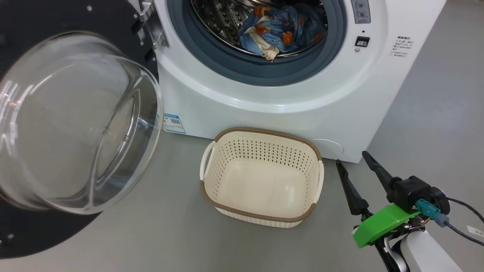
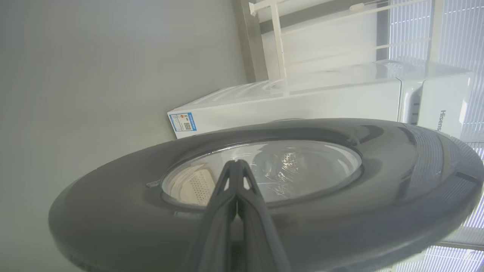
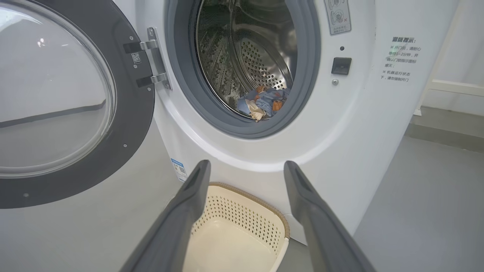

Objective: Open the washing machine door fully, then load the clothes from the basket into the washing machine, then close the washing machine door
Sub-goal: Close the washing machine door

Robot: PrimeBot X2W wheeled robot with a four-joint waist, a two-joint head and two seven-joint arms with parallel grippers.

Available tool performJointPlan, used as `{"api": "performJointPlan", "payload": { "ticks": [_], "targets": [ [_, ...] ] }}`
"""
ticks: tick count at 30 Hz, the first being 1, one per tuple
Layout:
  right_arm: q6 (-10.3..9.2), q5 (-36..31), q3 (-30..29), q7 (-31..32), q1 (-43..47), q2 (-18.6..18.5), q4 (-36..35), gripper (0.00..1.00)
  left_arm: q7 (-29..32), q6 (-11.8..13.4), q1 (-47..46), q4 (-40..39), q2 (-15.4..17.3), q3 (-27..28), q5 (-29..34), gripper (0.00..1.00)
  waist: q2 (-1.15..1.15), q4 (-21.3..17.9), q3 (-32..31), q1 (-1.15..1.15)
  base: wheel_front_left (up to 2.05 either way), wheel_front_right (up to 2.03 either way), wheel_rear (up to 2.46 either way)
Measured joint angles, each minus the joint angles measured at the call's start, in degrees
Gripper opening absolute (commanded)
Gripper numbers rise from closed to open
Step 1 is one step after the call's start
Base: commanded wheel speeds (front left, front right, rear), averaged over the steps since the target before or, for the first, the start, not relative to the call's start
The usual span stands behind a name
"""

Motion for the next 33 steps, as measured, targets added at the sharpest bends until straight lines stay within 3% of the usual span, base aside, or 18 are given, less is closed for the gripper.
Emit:
{"api": "performJointPlan", "payload": {
  "ticks": [19,26,33],
  "targets": [
    [0.00,4.23,1.22,-1.02,1.49,0.09,1.45,1.00,14.66,0.00,7.96,-15.12,-6.11,-1.01,-2.44,0.00,0.00,0.17,-4.57,0.00,0.00,0.00,0.00],
    [0.00,4.87,0.98,-1.02,3.51,0.10,0.68,1.00,16.40,0.11,10.25,-21.82,-9.29,-1.57,-3.50,0.00,0.00,-0.35,-6.27,0.00,0.00,0.00,0.00],
    [0.00,6.28,1.05,-1.02,3.91,0.30,-0.05,1.00,16.06,2.88,13.23,-30.44,-12.70,-2.67,-3.53,0.00,0.00,-1.81,-7.53,0.00,0.00,0.00,0.00]
  ]
}}
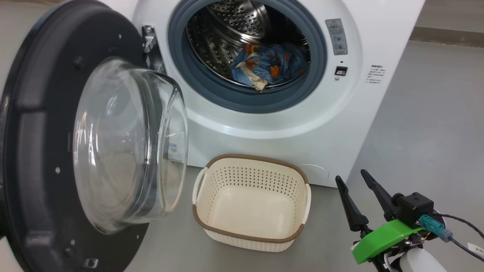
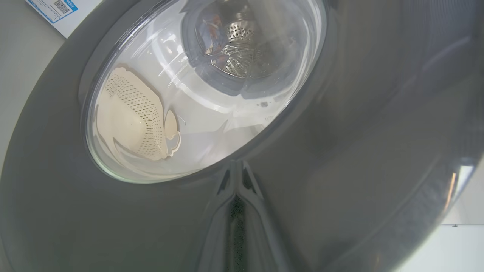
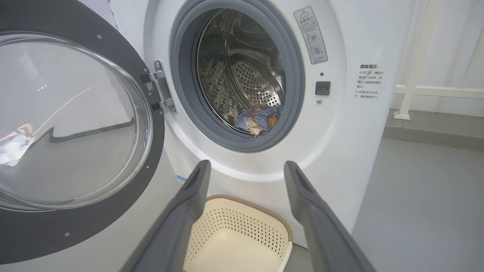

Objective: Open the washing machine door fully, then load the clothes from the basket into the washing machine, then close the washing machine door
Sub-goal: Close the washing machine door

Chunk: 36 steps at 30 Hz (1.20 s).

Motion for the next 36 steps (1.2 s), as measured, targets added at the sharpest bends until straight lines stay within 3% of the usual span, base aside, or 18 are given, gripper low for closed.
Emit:
{"api": "performJointPlan", "payload": {
  "ticks": [14,21,36],
  "targets": [
    [0.00,1.15,-1.42,-0.01,2.08,0.20,-1.02,1.00,-1.00,8.17,4.11,-14.95,-4.45,0.30,-2.57,0.00,0.00,-5.51,-1.17,0.00,0.00,0.00,0.00],
    [0.00,1.02,-1.56,-0.01,2.08,1.19,-1.44,1.00,-3.41,8.72,4.19,-18.95,-7.72,-1.33,-2.15,0.00,0.00,-8.46,-0.89,0.00,0.00,0.00,0.00],
    [0.00,0.58,-1.74,-0.01,2.07,1.24,-2.48,1.00,-5.61,8.62,3.78,-21.26,-11.03,-1.82,-1.99,0.00,0.00,-15.21,0.41,0.00,0.00,0.00,0.00]
  ]
}}
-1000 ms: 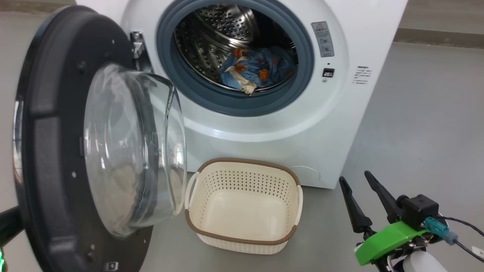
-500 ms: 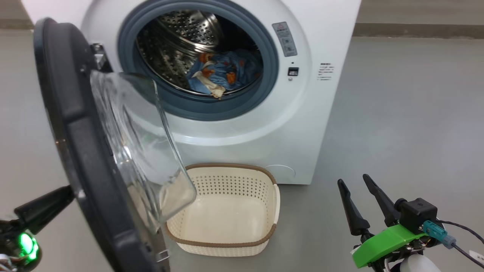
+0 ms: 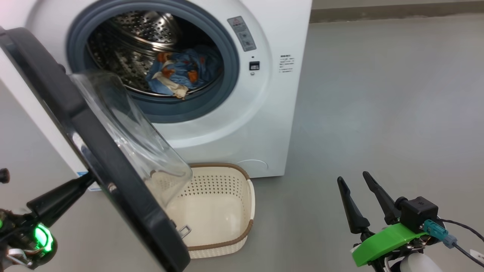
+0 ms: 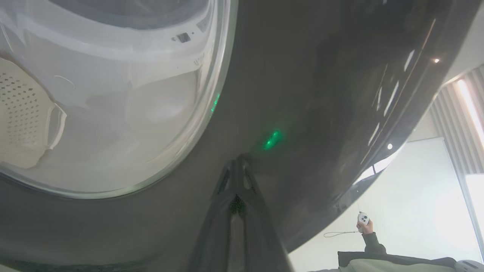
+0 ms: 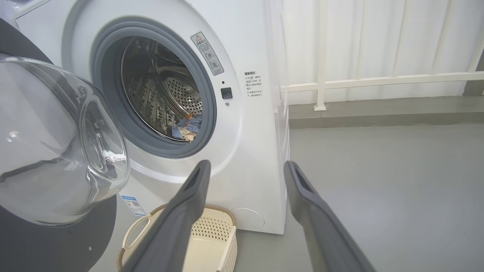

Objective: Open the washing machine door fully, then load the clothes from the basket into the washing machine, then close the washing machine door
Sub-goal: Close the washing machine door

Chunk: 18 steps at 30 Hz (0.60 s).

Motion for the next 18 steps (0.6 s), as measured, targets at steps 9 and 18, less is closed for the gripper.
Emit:
{"api": "performJointPlan", "payload": {
  "ticks": [9,18],
  "targets": [
    [0.00,-0.51,-0.30,0.00,-0.02,0.45,-0.29,1.00,-0.33,-0.53,-1.19,-0.62,-0.85,-0.14,-0.01,0.00,0.00,-2.43,1.19,0.00,0.00,0.00,0.00],
    [0.00,-1.40,-1.40,0.00,-0.02,1.10,-0.42,1.00,-0.27,-1.02,-1.23,-0.62,-1.04,-0.07,-0.09,0.00,0.00,-1.96,1.48,0.00,0.00,0.00,0.00]
  ]
}}
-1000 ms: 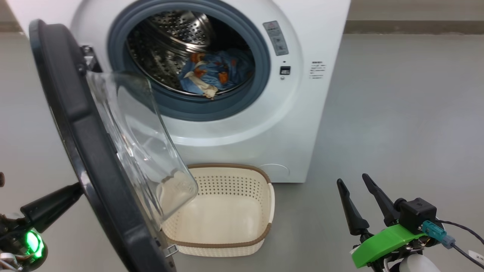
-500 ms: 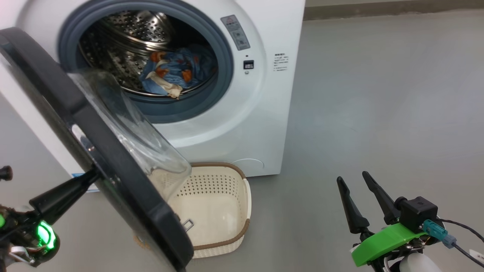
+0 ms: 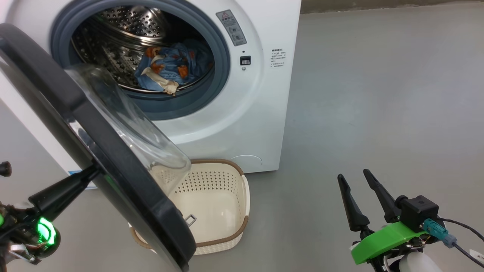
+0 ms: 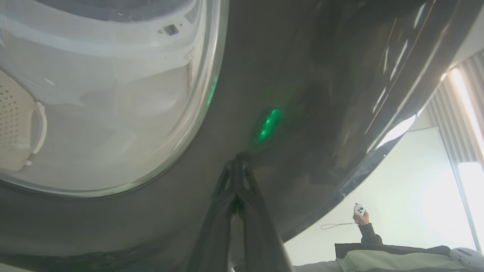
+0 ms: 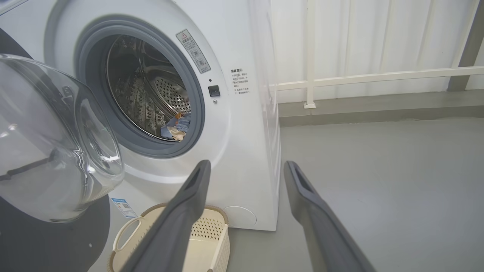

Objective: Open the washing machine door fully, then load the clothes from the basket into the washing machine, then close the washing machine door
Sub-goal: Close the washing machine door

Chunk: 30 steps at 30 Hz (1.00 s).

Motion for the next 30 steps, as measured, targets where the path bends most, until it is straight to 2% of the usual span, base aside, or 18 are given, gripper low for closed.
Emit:
{"api": "performJointPlan", "payload": {
  "ticks": [6,20,22,23,30],
  "targets": [
    [0.00,-0.01,-0.20,0.00,0.00,0.25,0.00,1.00,-0.18,-0.63,-0.15,-0.23,-0.30,-0.05,0.27,0.00,0.00,0.88,-0.24,0.00,0.00,0.00,0.00],
    [0.00,0.10,-0.08,0.00,0.01,-0.67,0.08,1.00,-8.43,-7.68,0.23,-0.46,0.35,3.93,8.14,0.00,0.00,1.04,-1.65,0.00,0.00,0.00,0.00],
    [0.00,0.13,-0.09,0.00,0.01,-0.80,0.08,1.00,-10.95,-8.69,0.30,-0.76,0.34,4.47,10.49,0.59,0.00,1.03,-1.76,0.00,0.00,0.00,0.00],
    [0.00,0.14,-0.09,0.00,0.01,-0.81,0.08,1.00,-12.02,-9.12,0.43,-1.05,0.31,4.76,11.43,1.00,0.00,1.01,-1.79,0.00,0.00,0.00,0.00],
    [0.00,0.38,-0.23,0.00,0.01,-0.91,-0.43,1.00,-21.76,-10.01,3.65,-6.76,0.00,4.90,19.74,1.00,0.00,0.85,-1.66,0.00,0.00,0.00,0.00]
  ]
}}
